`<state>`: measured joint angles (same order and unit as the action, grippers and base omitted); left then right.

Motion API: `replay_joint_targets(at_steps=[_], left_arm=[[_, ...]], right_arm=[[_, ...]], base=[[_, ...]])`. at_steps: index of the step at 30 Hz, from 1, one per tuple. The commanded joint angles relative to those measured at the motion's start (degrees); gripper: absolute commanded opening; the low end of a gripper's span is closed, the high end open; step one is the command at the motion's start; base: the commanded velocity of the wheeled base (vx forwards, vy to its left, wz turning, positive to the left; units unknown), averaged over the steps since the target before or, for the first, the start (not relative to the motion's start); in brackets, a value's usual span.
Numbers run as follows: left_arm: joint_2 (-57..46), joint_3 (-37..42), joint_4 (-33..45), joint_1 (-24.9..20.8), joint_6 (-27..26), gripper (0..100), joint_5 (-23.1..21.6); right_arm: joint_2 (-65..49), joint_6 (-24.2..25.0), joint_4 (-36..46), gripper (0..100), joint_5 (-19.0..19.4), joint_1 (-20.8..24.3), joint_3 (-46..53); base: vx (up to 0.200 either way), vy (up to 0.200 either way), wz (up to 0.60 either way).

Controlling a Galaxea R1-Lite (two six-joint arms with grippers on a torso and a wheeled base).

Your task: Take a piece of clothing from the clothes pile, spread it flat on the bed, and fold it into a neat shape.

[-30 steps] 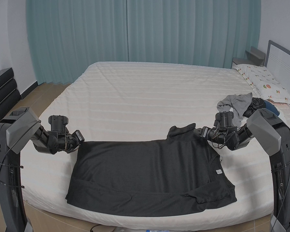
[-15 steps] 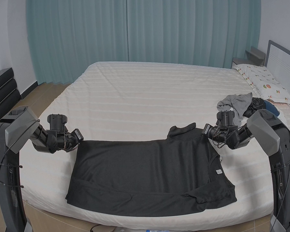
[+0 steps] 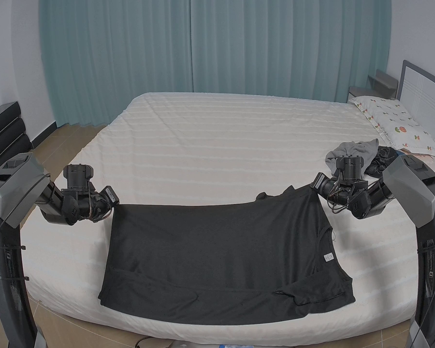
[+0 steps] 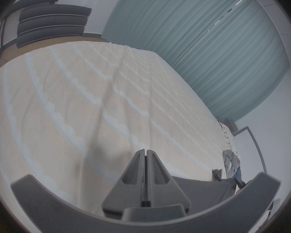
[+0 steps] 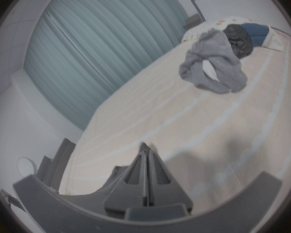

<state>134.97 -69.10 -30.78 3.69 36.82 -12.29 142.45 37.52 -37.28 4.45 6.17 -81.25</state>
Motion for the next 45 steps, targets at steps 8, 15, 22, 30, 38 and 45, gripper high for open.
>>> replay_joint_targets(at_steps=[8, 15, 22, 30, 38, 45], left_arm=[[-3.4, 1.6, -0.2, 1.3, 0.6, 0, -0.2], [-3.1, 1.6, -0.2, 1.1, 0.6, 0, -0.3], [-3.1, 1.9, -2.1, 1.1, 0.7, 0, -0.2], [-4.6, 4.7, -3.4, 1.1, 0.5, 0, -0.3], [-10.6, 9.3, -3.1, 1.5, -0.8, 0, -1.7], [-10.9, 13.3, -3.4, 1.8, -6.2, 0, -1.6]], right_arm=[[-3.2, 0.3, -4.6, 0, -0.4, 0.2, 4.4], [-3.5, 0.4, -8.6, 0, -1.8, 0.1, 5.8], [-4.1, -0.3, -8.7, 0, -0.6, 0.2, 9.8], [-7.1, -0.4, -9.0, 0, 2.4, -0.4, 14.8], [-17.2, -1.0, -9.3, 0, 6.9, -1.2, 28.3], [-20.5, -1.2, -9.5, 0, 8.6, -1.6, 32.7]], base=[[0.000, 0.000, 0.00], [0.000, 0.000, 0.00], [0.000, 0.000, 0.00], [0.000, 0.000, 0.00], [0.000, 0.000, 0.00], [0.000, 0.000, 0.00]])
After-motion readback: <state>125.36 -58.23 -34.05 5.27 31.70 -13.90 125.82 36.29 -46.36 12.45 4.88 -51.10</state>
